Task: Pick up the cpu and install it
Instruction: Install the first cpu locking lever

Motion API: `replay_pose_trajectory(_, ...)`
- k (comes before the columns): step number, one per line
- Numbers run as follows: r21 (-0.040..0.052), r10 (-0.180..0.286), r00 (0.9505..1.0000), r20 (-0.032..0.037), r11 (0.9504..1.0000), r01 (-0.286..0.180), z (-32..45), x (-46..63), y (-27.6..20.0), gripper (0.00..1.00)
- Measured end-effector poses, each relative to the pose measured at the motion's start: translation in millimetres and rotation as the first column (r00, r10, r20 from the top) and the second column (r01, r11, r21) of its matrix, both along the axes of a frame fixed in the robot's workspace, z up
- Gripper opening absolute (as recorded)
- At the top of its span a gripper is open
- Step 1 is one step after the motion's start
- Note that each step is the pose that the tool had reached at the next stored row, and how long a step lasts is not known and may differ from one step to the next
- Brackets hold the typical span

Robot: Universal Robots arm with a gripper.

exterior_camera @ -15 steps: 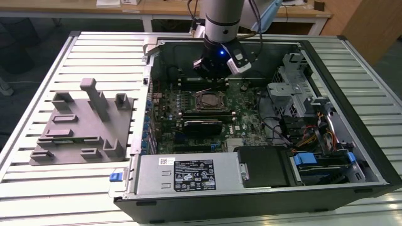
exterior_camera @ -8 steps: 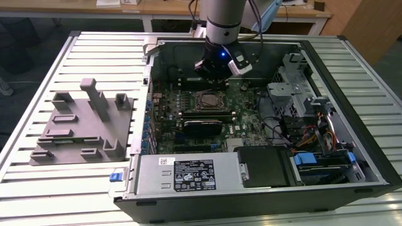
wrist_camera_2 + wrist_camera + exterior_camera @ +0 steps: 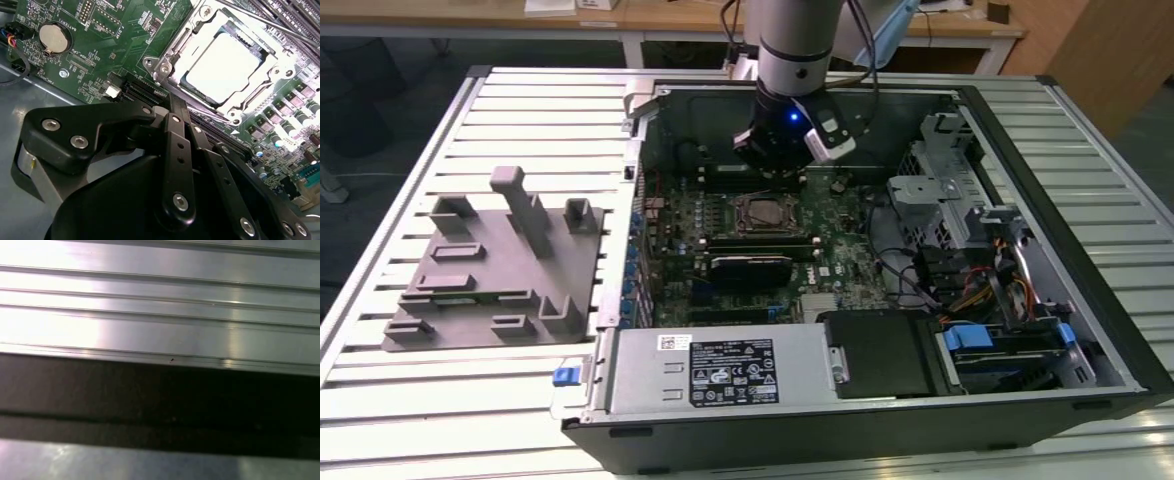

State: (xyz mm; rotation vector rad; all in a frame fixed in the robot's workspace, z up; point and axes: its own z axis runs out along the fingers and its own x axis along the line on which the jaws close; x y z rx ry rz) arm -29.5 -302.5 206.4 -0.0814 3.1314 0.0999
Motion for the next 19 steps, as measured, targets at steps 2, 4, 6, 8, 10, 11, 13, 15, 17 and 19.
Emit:
replay_pose_trajectory(2, -0.0001, 0.0, 1.0, -0.0001, 1.0, 0.0, -0.3, 0.0, 0.0, 0.11)
replay_pose_trajectory(4, -0.0001, 0.0, 1.0, 0.0001, 1.0, 0.0, -0.7, 0.0, 0.0, 0.11)
replay_pose_trajectory(6, -0.0004, 0.0, 1.0, 0.0, 1.0, 0.0, -1.4, 0.0, 0.0, 0.11)
replay_pose_trajectory(8, -0.0006, 0.0, 1.0, 0.0, 1.0, 0.0, -2.2, 0.0, 0.0, 0.11)
replay_pose_trajectory(10, -0.0009, 0.0, 1.0, 0.0, 1.0, 0.0, -3.1, 0.0, 0.0, 0.11)
replay_pose_trajectory(11, -0.001, 0.0, 1.0, 0.0, 1.0, 0.0, -3.6, 0.0, 0.0, 0.11)
replay_pose_trajectory(13, -0.0014, 0.0, 1.0, 0.0, 1.0, 0.0, -4.5, 0.0, 0.0, 0.11)
replay_pose_trajectory(15, -0.0017, 0.0, 1.0, 0.0, 1.0, 0.0, -5.3, 0.0, 0.0, 0.11)
replay_pose_trajectory(17, -0.0019, 0.0, 1.0, -0.0002, 1.0, 0.0, -5.5, 0.0, 0.0, 0.11)
replay_pose_trajectory(19, -0.0015, 0.0, 1.0, 0.0001, 1.0, 0.0, -5.9, 0.0, 0.0, 0.11)
